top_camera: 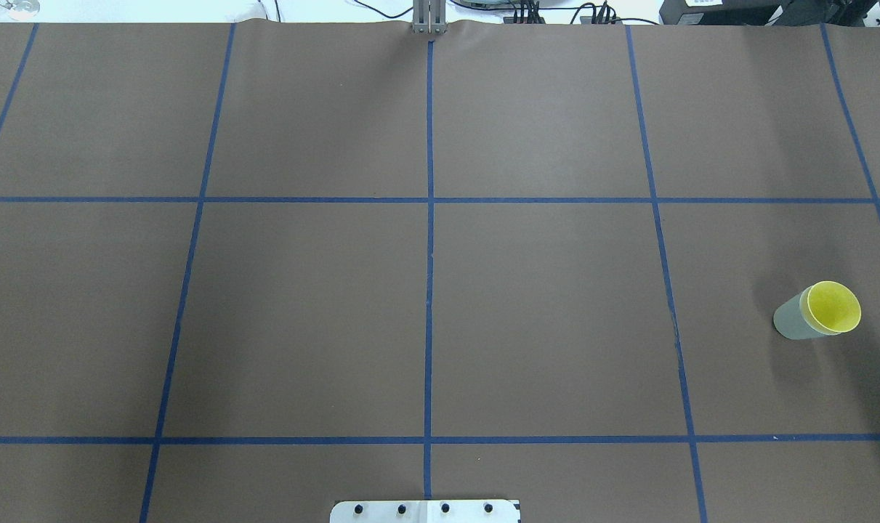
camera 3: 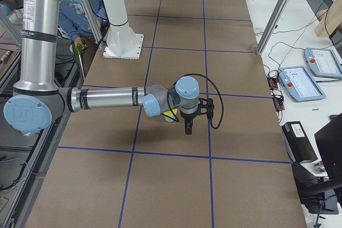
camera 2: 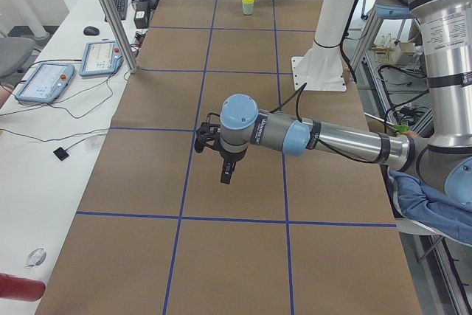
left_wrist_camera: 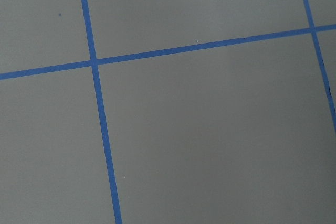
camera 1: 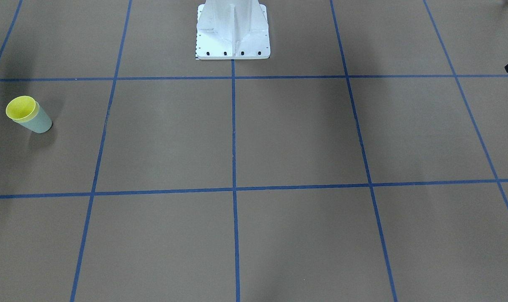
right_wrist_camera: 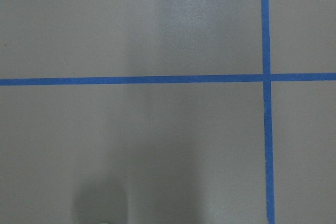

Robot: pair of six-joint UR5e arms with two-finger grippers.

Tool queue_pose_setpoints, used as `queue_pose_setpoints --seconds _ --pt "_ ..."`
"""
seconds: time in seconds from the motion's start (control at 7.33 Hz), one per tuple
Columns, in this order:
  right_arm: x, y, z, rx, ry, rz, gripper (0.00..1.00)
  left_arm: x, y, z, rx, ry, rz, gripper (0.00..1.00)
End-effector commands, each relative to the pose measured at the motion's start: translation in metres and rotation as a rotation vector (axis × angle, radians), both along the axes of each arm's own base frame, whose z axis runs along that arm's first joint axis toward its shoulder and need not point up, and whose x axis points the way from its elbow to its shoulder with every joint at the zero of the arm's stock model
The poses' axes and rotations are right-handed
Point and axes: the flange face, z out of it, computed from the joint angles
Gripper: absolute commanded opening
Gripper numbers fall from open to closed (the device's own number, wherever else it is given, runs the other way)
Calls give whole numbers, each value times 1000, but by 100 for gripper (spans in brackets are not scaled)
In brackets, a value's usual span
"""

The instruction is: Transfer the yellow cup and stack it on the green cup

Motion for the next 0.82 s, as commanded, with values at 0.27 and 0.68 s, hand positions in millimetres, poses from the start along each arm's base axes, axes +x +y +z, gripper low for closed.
queue_pose_setpoints --seconds 0.27,0.68 --pt "0 0 1 -1 1 1 100 0 0 -2 5 0 0 100" --pt "0 -2 -4 7 0 2 100 0 1 -2 4 2 0 100"
